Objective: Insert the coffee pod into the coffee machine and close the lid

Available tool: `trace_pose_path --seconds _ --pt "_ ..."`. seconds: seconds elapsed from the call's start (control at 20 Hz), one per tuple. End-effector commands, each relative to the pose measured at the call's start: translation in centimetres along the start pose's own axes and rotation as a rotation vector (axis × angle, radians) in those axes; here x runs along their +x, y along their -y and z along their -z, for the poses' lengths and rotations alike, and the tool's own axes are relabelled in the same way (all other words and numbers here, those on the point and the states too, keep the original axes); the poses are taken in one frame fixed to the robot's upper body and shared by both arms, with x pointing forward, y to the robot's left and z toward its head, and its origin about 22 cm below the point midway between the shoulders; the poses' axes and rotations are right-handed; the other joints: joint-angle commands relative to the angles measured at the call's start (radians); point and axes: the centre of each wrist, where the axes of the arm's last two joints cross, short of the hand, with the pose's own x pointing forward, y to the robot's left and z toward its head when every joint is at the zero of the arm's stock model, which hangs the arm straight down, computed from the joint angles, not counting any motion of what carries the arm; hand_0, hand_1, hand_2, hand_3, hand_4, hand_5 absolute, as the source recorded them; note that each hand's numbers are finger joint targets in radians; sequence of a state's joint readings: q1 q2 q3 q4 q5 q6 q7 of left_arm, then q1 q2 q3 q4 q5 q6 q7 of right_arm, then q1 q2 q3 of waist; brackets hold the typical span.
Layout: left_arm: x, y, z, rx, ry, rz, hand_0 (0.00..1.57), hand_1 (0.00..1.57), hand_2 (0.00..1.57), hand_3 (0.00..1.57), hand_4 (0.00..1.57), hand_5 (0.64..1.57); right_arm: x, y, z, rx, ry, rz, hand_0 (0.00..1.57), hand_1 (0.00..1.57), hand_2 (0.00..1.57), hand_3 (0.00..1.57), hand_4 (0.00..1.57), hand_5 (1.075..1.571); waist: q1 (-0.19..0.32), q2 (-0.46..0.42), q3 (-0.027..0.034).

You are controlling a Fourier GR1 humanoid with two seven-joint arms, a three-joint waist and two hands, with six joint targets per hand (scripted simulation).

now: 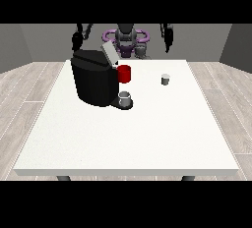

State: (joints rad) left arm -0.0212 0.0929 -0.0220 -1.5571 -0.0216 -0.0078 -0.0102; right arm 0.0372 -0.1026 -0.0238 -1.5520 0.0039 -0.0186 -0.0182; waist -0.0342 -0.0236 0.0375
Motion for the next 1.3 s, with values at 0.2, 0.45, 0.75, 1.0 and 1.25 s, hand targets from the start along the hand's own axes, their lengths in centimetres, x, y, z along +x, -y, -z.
trace_pose_path --seconds 0.2,0.45,0.75,1.0,1.25 --pt "-0.8 -2.0 -2.5 -0.179 0.042 0.163 0.0 0.0 0.0 0.0 0.0 1.571 -0.8 0.8 0.7 -0.022 -0.022 0.042 0.0 0.0 0.0 0.0 0.0 1.571 0.084 -0.015 -0.0373" --pt "-0.4 -5.7 -2.6 -0.267 0.075 0.291 0.0 0.0 0.0 0.0 0.0 1.571 -0.2 -0.3 0.7 -0.158 0.02 -0.124 0.0 0.0 0.0 0.0 0.0 1.571 0.068 -0.018 -0.0378" --pt "1.5 -9.0 1.0 -0.231 0.062 0.472 0.0 0.0 0.0 0.0 0.0 1.571 1.0 -2.0 2.3 -0.118 0.083 -0.123 0.0 0.0 0.0 0.0 0.0 1.571 -0.002 0.076 -0.0376" --pt "4.1 -11.1 4.6 -0.19 0.003 0.533 0.0 0.0 0.0 0.0 0.0 1.571 2.1 -4.6 3.1 -0.059 0.136 -0.082 0.0 0.0 0.0 0.0 0.0 1.571 -0.059 0.138 -0.0374" --pt "2.1 -11.5 4.9 -0.206 -0.064 0.682 0.0 0.0 0.0 0.0 0.0 1.571 2.5 -5.4 3.2 -0.024 0.104 -0.087 0.0 0.0 0.0 0.0 0.0 1.571 -0.107 0.188 -0.038"
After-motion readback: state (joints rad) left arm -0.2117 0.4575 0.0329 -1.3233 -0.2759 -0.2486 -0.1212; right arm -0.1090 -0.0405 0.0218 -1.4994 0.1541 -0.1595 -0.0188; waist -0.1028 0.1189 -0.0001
